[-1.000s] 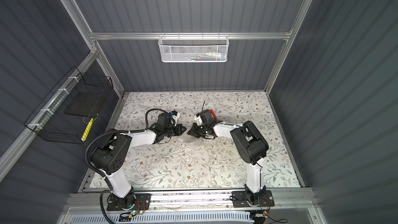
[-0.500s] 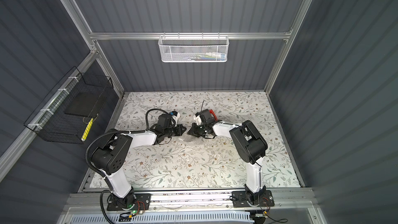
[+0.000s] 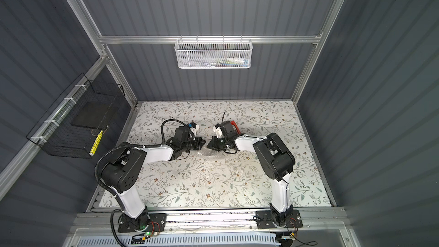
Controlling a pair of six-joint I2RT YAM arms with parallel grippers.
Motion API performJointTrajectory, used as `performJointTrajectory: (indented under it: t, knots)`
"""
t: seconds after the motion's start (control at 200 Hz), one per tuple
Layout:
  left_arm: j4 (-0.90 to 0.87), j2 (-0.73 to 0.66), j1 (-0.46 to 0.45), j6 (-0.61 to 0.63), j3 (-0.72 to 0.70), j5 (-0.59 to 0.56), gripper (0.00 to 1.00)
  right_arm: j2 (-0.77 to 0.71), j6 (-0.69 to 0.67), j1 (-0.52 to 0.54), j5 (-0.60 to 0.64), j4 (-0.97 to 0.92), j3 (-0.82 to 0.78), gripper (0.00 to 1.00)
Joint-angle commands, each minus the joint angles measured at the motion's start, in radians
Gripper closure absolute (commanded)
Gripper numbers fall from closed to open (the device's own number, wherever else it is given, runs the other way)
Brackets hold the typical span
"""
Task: Wrap bowls in bubble wrap
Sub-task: Stick the tape on the bubble wrap.
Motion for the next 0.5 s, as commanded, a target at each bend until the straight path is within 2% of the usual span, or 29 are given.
performJointTrajectory:
  t: [0.0, 0.08, 0.27, 0.495]
  knots:
    - [-0.106, 0.026, -0.006, 0.045, -0.024, -0.036, 1.00, 0.003, -0.038, 0.013, 0.004, -0.082, -0.073, 0.89]
    - [-0.102, 0.014, -0.006, 0.049, -0.022, -0.037, 1.00, -0.019, -0.034, 0.014, -0.013, -0.056, -0.082, 0.88]
    - [-0.101, -0.014, -0.006, 0.053, -0.022, -0.043, 0.78, -0.050, -0.025, 0.017, -0.030, -0.032, -0.080, 0.88]
    - [-0.098, -0.026, -0.007, 0.048, -0.012, -0.040, 0.67, -0.105, -0.033, 0.017, -0.029, -0.044, -0.081, 0.88]
